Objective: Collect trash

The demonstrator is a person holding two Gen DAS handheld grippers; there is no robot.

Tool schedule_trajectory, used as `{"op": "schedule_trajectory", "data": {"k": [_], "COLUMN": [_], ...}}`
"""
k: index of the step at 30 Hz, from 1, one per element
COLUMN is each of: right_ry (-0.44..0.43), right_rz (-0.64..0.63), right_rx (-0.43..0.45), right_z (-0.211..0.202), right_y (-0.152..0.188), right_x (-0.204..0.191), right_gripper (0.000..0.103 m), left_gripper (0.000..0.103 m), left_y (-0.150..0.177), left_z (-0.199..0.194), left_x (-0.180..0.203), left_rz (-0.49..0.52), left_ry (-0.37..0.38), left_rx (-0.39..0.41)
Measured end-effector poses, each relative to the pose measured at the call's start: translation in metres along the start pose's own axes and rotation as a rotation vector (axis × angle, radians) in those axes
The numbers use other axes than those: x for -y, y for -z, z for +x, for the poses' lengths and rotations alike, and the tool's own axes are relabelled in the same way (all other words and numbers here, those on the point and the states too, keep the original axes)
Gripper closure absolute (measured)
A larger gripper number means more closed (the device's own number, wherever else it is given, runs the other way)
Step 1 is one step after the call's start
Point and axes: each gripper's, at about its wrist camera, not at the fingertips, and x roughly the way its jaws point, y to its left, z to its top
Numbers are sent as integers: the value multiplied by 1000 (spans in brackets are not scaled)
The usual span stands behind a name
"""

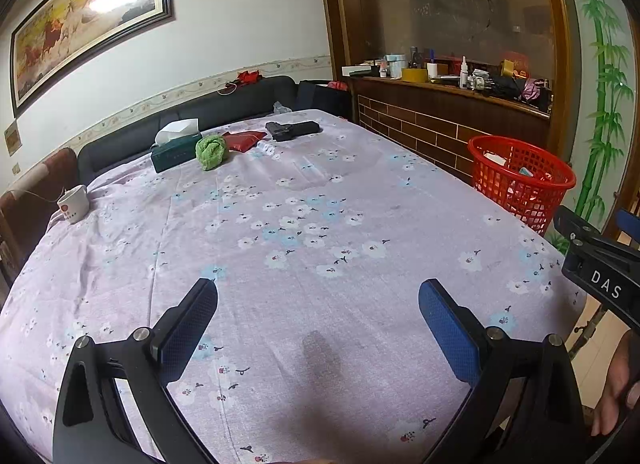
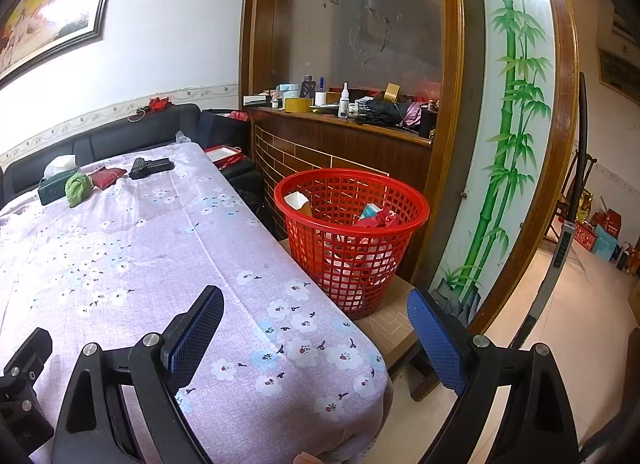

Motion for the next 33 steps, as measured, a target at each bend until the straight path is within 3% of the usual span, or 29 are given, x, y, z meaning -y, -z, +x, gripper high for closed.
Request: {"op": "schedule_trajectory", "data": {"k": [33], "right_ry": [-6], "right_rz": [-12], "right_rx": [-17], "right_z": [5], "right_y": [4], "right_x": [-4], "right_gripper": [8], "left_gripper": [3], "left_y": [5], "left_z": [4], "left_x": [-4], "left_rz": [3], "left_ry": [8], "left_rx": [-8]}}
